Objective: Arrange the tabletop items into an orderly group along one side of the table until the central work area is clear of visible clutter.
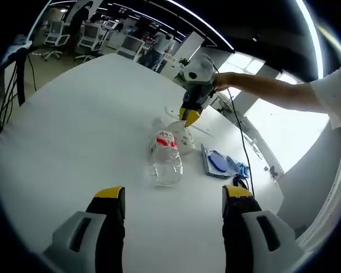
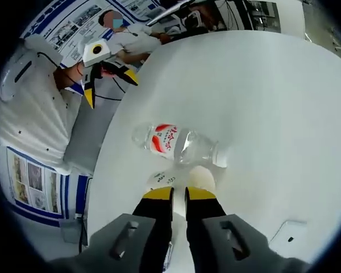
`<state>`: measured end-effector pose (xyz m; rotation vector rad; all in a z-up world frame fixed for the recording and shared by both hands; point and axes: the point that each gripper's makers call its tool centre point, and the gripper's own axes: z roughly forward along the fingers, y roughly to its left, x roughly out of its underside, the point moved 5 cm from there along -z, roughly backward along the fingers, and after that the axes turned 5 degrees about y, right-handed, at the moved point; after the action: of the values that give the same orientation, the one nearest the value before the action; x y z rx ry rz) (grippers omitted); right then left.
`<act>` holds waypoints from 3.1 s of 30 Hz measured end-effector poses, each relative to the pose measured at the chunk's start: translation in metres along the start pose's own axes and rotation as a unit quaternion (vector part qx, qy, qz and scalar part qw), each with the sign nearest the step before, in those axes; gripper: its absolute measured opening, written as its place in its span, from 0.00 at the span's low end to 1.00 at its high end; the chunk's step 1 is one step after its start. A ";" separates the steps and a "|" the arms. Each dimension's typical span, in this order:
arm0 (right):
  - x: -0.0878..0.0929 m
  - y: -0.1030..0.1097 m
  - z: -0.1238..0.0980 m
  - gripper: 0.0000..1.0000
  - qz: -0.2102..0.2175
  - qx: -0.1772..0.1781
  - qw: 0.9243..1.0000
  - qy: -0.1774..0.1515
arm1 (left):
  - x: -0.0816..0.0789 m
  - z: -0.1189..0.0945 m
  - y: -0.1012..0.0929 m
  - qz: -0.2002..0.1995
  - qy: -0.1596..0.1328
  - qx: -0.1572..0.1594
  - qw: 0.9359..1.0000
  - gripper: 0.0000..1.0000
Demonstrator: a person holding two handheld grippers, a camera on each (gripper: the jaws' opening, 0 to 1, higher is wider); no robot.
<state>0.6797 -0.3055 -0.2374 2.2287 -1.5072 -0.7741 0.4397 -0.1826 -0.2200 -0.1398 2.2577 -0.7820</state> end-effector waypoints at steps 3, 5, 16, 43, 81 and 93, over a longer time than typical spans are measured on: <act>-0.001 0.006 0.001 0.03 0.003 -0.003 1.000 -0.004 | 0.000 -0.001 0.000 0.002 0.000 0.002 1.000 0.70; -0.001 0.012 0.002 0.01 0.009 -0.013 1.000 -0.009 | 0.000 -0.001 -0.001 0.003 -0.001 0.005 1.000 0.70; 0.008 0.056 0.009 0.00 0.012 -0.021 0.999 -0.025 | -0.001 -0.006 -0.011 0.015 0.000 0.013 1.000 0.70; 0.025 0.126 -0.026 0.00 -0.005 0.212 0.968 -0.131 | -0.012 -0.008 -0.046 0.053 0.008 0.032 0.998 0.70; 0.042 0.137 0.035 0.00 -0.074 0.376 0.924 -0.011 | -0.015 0.003 -0.055 0.073 0.030 0.049 0.996 0.69; 0.043 0.126 0.051 0.00 -0.088 0.377 0.922 0.012 | -0.011 0.004 -0.051 0.067 0.030 0.048 0.996 0.69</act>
<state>0.5680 -0.3920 -0.2183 2.9308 -1.8223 -0.1979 0.4444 -0.2223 -0.1863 0.0797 2.2531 -0.8317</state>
